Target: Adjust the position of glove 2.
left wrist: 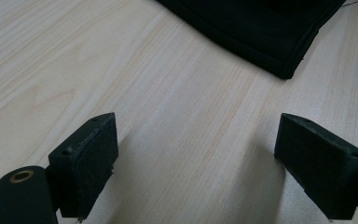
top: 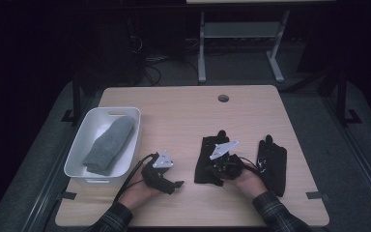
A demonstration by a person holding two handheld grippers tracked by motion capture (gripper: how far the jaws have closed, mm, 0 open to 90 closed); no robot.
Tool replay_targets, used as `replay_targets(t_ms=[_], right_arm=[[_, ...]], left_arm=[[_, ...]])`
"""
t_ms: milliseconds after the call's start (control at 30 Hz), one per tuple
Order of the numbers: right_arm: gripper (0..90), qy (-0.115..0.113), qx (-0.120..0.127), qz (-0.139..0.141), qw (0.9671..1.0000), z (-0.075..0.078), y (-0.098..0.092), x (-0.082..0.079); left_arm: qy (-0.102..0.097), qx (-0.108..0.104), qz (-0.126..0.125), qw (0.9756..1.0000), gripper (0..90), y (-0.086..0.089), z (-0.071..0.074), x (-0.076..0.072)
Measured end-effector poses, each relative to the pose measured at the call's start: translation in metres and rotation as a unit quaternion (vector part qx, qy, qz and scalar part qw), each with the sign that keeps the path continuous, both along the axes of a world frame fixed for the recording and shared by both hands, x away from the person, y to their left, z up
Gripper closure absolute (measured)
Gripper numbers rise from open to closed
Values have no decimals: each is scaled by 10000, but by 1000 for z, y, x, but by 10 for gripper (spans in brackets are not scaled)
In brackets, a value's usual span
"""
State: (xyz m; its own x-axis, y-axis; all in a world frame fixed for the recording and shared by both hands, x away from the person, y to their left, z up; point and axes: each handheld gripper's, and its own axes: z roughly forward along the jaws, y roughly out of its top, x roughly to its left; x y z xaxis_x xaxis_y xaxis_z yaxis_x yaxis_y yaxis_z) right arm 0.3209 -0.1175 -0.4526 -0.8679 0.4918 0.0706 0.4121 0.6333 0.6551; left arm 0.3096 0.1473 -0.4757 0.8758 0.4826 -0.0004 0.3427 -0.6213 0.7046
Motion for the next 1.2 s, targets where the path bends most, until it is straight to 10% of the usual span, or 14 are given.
replay_targets(t_ms=[200, 567, 967, 1200], right_arm=[[900, -218, 284, -460, 9983, 18, -40, -2], [900, -223, 228, -1493, 9883, 17, -124, -7], [900, -104, -68, -1931, 9811, 1, -163, -6], [900, 64, -243, -1940, 9807, -8, -161, -3]], left_arm=[[164, 165, 100, 9997, 222, -5, 12, 4], [181, -167, -276, 9993, 891, -38, 36, 27], [277, -110, -557, 9980, 892, -95, 24, 52], [407, 75, -573, 9975, 892, -98, 12, 54]])
